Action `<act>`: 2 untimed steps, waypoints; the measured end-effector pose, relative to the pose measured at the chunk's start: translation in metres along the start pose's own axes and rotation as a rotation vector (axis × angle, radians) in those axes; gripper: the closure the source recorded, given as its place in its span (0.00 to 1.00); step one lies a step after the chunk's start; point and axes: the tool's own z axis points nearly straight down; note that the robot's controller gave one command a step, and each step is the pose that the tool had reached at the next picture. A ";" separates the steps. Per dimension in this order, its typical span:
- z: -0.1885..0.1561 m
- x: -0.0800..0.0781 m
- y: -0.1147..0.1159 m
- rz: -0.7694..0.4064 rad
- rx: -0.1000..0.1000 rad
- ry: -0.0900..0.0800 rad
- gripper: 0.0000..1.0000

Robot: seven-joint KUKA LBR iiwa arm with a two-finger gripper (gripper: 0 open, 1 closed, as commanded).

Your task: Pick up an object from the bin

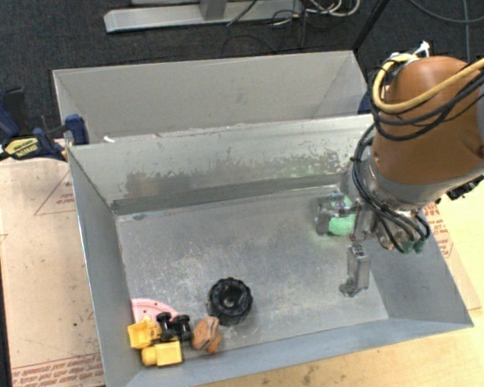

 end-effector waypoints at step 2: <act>0.032 0.011 0.062 -0.053 0.001 -0.010 0.00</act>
Offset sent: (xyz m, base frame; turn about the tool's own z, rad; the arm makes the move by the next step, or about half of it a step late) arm -0.0199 0.0996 -0.0530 -0.0871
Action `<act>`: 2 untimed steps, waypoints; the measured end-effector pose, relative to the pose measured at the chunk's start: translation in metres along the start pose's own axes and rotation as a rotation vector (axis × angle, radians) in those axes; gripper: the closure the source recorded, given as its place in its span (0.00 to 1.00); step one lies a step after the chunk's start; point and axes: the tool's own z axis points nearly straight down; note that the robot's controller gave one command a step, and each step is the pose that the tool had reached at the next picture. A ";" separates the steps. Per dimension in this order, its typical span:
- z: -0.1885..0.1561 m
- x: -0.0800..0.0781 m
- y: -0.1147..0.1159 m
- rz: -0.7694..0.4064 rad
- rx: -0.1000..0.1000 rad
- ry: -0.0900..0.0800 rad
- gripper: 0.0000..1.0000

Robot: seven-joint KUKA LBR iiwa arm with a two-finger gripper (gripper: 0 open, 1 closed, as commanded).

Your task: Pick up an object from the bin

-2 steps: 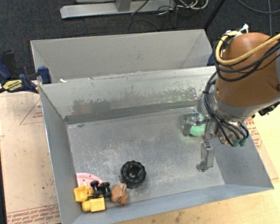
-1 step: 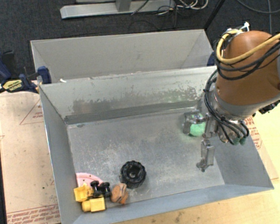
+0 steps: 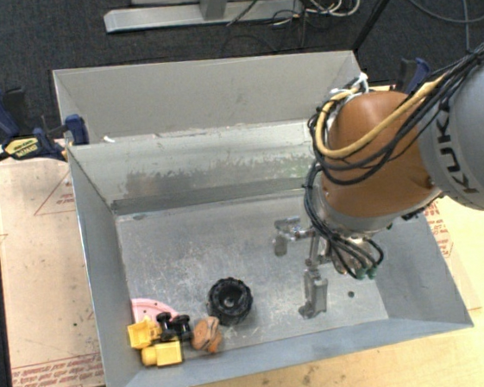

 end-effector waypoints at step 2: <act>0.056 -0.030 0.030 -0.259 0.001 0.001 0.00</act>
Offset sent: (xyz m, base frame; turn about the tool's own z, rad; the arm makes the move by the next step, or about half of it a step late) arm 0.0267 0.0803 -0.0822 -0.1065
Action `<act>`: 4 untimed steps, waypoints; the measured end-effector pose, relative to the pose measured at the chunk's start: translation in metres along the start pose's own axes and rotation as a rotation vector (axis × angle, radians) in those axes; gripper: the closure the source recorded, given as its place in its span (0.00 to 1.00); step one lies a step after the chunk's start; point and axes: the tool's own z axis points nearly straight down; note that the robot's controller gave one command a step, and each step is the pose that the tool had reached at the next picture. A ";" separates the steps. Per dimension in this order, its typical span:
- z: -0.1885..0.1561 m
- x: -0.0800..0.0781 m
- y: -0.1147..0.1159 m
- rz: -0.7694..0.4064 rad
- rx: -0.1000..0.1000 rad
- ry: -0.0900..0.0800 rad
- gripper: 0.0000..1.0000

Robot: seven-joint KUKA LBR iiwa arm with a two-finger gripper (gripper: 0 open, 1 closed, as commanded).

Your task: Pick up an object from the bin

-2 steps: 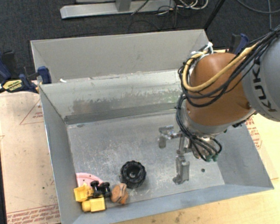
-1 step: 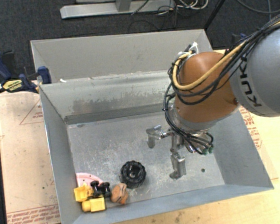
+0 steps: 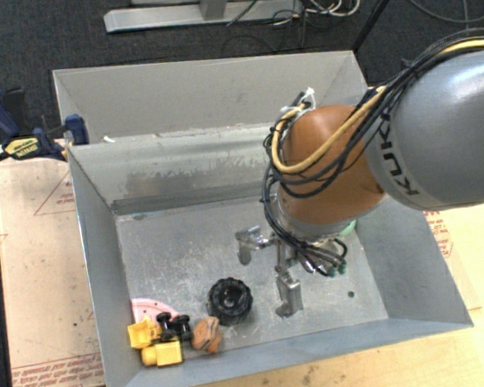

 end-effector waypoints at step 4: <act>0.087 -0.037 0.058 -0.278 -0.003 -0.001 1.00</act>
Offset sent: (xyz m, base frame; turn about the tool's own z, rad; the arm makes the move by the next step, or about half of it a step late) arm -0.0317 0.0505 -0.0579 -0.2910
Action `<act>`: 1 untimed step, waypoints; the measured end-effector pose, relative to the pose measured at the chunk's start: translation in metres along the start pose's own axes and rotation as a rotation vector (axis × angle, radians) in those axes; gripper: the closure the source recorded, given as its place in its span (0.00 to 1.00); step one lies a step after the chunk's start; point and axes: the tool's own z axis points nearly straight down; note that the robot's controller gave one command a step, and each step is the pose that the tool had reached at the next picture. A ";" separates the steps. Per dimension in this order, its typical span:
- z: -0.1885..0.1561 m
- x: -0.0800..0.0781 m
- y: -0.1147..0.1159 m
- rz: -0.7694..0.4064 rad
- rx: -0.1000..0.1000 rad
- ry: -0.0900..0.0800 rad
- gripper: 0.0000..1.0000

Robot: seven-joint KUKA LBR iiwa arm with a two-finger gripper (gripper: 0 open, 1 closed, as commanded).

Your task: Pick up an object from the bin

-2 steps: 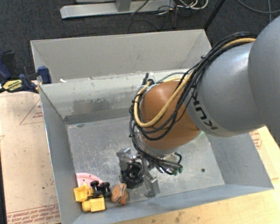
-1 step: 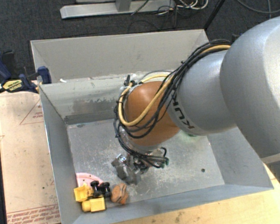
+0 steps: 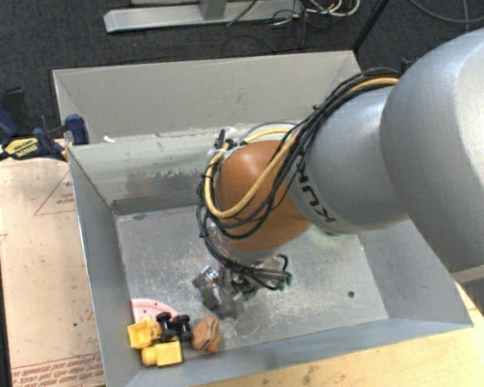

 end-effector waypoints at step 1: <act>-0.020 -0.005 0.010 0.134 0.000 0.010 1.00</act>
Offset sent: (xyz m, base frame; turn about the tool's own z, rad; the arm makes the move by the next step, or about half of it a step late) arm -0.0152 0.0519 0.0622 0.2586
